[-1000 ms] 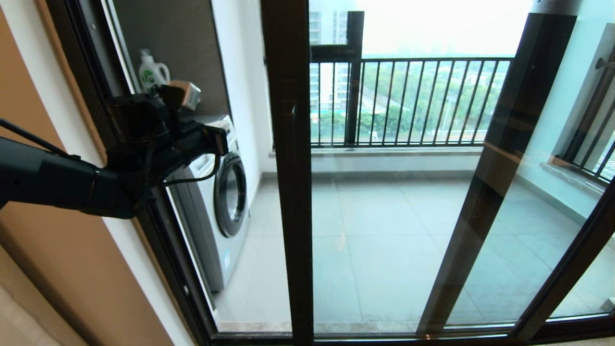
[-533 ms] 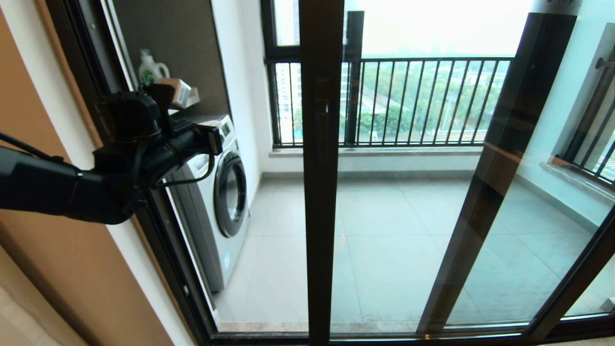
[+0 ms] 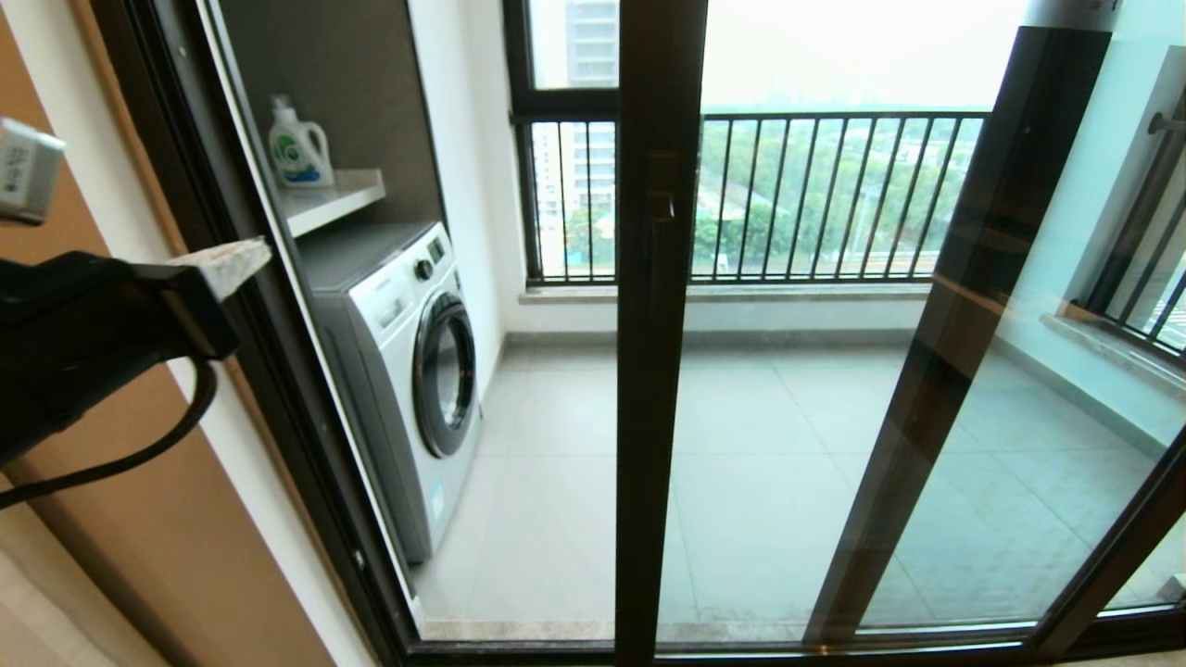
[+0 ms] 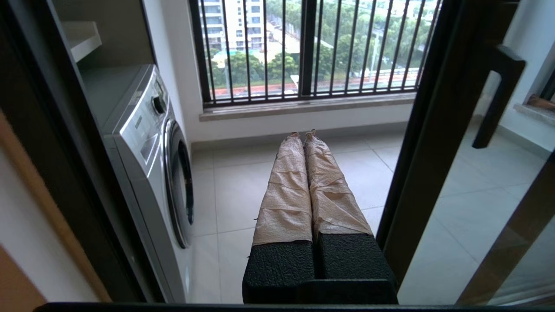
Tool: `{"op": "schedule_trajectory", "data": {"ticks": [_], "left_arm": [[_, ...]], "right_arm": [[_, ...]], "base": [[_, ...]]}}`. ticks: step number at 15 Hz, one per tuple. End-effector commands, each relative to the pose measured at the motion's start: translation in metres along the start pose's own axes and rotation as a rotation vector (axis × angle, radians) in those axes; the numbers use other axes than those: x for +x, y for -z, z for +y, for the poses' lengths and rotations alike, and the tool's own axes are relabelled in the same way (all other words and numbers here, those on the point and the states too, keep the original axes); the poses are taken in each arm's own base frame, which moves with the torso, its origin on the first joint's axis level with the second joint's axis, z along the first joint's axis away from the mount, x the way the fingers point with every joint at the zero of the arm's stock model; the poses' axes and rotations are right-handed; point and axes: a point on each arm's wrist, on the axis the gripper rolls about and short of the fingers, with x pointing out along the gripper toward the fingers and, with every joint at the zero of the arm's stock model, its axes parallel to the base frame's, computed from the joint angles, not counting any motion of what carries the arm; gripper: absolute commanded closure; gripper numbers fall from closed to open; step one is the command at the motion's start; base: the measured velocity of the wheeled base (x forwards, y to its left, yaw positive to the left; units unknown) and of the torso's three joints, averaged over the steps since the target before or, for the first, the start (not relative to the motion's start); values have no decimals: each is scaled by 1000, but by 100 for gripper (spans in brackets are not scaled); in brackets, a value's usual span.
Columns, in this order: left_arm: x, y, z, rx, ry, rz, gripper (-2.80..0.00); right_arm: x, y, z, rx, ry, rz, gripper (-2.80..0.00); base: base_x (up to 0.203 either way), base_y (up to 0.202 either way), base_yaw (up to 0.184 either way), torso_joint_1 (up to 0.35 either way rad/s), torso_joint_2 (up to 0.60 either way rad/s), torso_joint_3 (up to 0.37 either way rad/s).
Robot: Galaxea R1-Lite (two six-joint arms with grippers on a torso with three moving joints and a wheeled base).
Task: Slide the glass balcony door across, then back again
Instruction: Open the slid door
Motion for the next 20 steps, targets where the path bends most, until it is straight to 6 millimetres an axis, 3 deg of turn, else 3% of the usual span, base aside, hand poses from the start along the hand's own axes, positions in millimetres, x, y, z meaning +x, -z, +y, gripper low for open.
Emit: {"op": "schedule_trajectory", "data": {"ticks": [1,5,9,10,14,20], "left_arm": [[-90,-24,-8,11,-8,-149,0],[-183,-17,-15,32,-83,-177,0],[-251,21,-29,102,-180,-151,0],[-256,39,-30,118,-179,-105,0],[-241,139,-22,155,-121,153,0],[-238,159,-17,134,-263,164,0]], "right_arm": [[1,3,0,0,0,10,0],[1,3,0,0,0,10,0],[1,3,0,0,0,10,0],[1,3,0,0,0,10,0],[1,3,0,0,0,10,0],[1,3,0,0,0,10,0]], "base": [[0,0,0,0,0,0],[0,0,0,0,0,0],[0,0,0,0,0,0],[0,0,0,0,0,0],[0,0,0,0,0,0],[0,0,0,0,0,0]]}}
